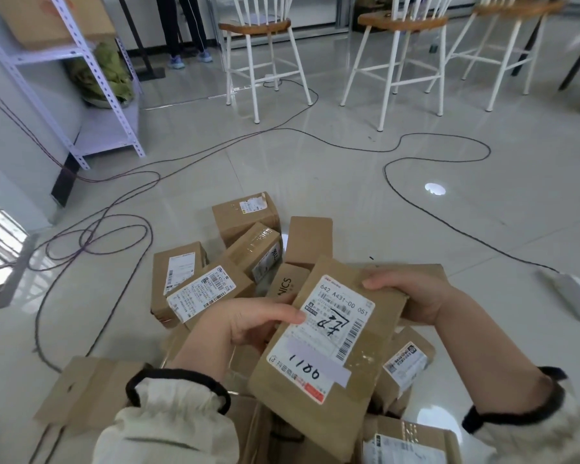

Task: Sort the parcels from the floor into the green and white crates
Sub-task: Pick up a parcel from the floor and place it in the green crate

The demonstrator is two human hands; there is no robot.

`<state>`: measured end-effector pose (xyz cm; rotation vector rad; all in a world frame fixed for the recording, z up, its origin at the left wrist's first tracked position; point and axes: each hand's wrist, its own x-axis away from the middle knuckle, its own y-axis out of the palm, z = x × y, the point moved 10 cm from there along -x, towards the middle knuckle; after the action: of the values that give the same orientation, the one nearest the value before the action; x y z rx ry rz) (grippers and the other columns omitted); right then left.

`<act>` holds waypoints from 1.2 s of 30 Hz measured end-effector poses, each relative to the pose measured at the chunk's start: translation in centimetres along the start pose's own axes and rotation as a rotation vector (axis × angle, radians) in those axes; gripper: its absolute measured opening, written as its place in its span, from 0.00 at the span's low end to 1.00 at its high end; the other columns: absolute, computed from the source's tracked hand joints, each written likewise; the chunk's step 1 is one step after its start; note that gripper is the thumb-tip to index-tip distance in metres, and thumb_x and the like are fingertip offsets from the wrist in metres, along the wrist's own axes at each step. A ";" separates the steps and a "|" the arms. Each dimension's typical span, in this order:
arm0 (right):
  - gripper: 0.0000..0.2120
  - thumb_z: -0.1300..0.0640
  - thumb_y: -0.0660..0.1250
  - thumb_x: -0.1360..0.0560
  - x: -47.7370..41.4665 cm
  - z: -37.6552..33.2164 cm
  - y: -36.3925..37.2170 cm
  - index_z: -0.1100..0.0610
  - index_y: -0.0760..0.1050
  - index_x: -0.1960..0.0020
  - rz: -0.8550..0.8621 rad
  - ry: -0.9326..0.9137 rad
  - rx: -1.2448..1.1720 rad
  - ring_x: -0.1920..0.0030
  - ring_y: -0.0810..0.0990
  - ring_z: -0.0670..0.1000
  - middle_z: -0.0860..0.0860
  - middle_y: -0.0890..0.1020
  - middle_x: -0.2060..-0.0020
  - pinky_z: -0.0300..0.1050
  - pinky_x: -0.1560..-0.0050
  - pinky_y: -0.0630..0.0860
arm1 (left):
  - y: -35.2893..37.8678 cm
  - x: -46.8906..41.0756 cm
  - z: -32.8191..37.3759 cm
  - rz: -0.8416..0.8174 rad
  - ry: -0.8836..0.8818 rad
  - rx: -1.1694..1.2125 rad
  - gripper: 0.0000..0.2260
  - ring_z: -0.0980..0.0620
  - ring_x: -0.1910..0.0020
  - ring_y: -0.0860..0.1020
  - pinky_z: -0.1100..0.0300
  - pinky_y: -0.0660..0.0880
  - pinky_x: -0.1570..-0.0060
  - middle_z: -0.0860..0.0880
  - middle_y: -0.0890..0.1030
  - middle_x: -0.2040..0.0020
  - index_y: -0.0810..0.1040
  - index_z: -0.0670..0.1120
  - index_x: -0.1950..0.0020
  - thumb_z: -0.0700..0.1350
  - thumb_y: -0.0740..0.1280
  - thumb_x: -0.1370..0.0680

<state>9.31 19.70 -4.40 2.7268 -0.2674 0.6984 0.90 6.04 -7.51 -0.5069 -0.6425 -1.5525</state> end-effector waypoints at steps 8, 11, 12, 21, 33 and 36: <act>0.39 0.41 0.72 0.36 -0.8 -2.1 -3.3 0.45 0.63 0.27 0.336 -0.312 -0.344 0.26 0.60 0.57 0.47 0.65 0.27 0.66 0.31 0.58 | -4.9 0.6 1.4 0.279 0.254 0.364 0.31 0.45 0.47 0.82 0.46 0.80 0.52 0.47 0.84 0.46 0.69 0.50 0.32 0.54 0.72 0.34; 0.47 0.37 0.77 0.42 -2.1 -1.7 1.0 0.40 0.61 0.27 0.025 -0.274 -0.154 0.30 0.68 0.60 0.50 0.70 0.30 0.66 0.33 0.64 | -6.2 0.6 2.1 0.357 0.343 0.376 0.32 0.35 0.37 0.74 0.36 0.76 0.47 0.43 0.81 0.40 0.67 0.54 0.30 0.56 0.71 0.32; 0.46 0.37 0.77 0.42 -2.5 -1.4 1.7 0.38 0.61 0.28 -0.018 -0.264 -0.089 0.32 0.71 0.60 0.51 0.73 0.32 0.65 0.33 0.65 | -6.4 0.6 2.0 0.369 0.354 0.373 0.31 0.35 0.37 0.74 0.33 0.75 0.46 0.43 0.80 0.39 0.66 0.55 0.30 0.56 0.70 0.32; 0.42 0.41 0.77 0.40 -5.2 -1.0 2.1 0.41 0.65 0.29 -0.044 -0.316 -0.112 0.37 0.77 0.56 0.53 0.77 0.36 0.49 0.45 0.78 | -8.0 0.1 1.3 0.375 0.393 0.367 0.33 0.48 0.45 0.81 0.44 0.80 0.57 0.51 0.82 0.41 0.63 0.62 0.31 0.57 0.73 0.33; 0.38 0.44 0.77 0.38 4.3 -14.3 6.8 0.45 0.68 0.30 -0.032 -0.296 -0.272 0.39 0.78 0.57 0.56 0.76 0.36 0.49 0.48 0.79 | -6.4 12.3 13.5 0.448 0.319 0.243 0.49 0.51 0.45 0.81 0.56 0.79 0.60 0.54 0.81 0.41 0.57 0.64 0.26 0.70 0.74 0.43; 0.37 0.44 0.75 0.35 10.3 -22.4 8.8 0.46 0.66 0.29 -0.018 -0.319 -0.267 0.38 0.77 0.58 0.56 0.76 0.35 0.49 0.47 0.78 | -4.5 18.7 21.3 0.451 0.326 0.185 0.48 0.51 0.44 0.81 0.58 0.79 0.61 0.55 0.82 0.42 0.57 0.65 0.26 0.72 0.72 0.42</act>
<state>6.21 18.12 21.52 2.5661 -0.3778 0.1995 -6.36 6.49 20.26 -0.2287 -0.3807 -1.1026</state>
